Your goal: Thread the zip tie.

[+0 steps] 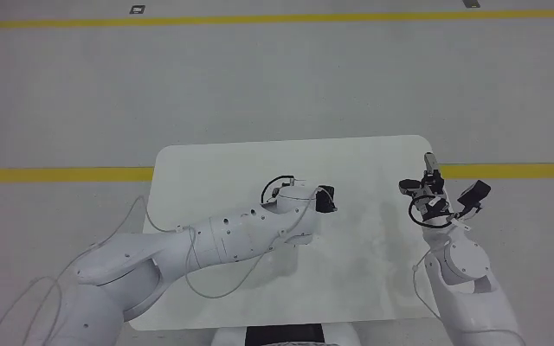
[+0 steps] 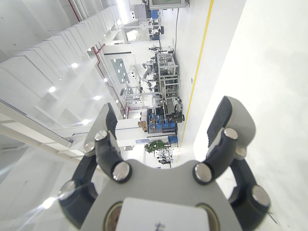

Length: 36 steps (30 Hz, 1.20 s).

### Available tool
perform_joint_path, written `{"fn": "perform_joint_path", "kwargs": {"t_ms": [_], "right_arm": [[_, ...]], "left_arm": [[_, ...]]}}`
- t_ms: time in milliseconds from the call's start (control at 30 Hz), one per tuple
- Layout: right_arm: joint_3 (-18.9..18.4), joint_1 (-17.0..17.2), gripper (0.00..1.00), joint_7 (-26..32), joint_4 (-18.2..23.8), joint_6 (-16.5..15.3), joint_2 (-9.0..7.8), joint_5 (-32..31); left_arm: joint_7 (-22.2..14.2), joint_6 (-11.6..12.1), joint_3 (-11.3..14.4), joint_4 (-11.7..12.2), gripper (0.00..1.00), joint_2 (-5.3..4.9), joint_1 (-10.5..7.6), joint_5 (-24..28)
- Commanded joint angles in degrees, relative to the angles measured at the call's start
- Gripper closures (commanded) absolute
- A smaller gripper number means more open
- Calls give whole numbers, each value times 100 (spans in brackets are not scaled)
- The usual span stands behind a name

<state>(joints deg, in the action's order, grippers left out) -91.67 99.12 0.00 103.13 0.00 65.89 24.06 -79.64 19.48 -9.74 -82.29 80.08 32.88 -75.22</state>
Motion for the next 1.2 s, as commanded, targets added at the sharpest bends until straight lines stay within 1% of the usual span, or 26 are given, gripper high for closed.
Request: {"fn": "perform_joint_path", "kwargs": {"t_ms": [0, 700, 733, 800, 867, 967, 1067, 1167], "right_arm": [[0, 0, 0, 0, 0, 0, 0, 0], [0, 0, 0, 0, 0, 0, 0, 0], [0, 0, 0, 0, 0, 0, 0, 0], [0, 0, 0, 0, 0, 0, 0, 0], [0, 0, 0, 0, 0, 0, 0, 0], [0, 0, 0, 0, 0, 0, 0, 0], [0, 0, 0, 0, 0, 0, 0, 0], [0, 0, 0, 0, 0, 0, 0, 0]], "left_arm": [[0, 0, 0, 0, 100, 0, 0, 0], [0, 0, 0, 0, 100, 0, 0, 0], [39, -15, -3, 11, 100, -2, 13, -7], [267, -5, -13, 56, 100, -21, 45, -179], [412, -24, -64, 30, 100, -59, 80, -337], [520, -80, -167, -110, 100, -139, 125, -570], [751, -131, -343, -384, 100, -280, 233, -776], [1049, 0, -555, -652, 100, -484, 384, -942]]}}
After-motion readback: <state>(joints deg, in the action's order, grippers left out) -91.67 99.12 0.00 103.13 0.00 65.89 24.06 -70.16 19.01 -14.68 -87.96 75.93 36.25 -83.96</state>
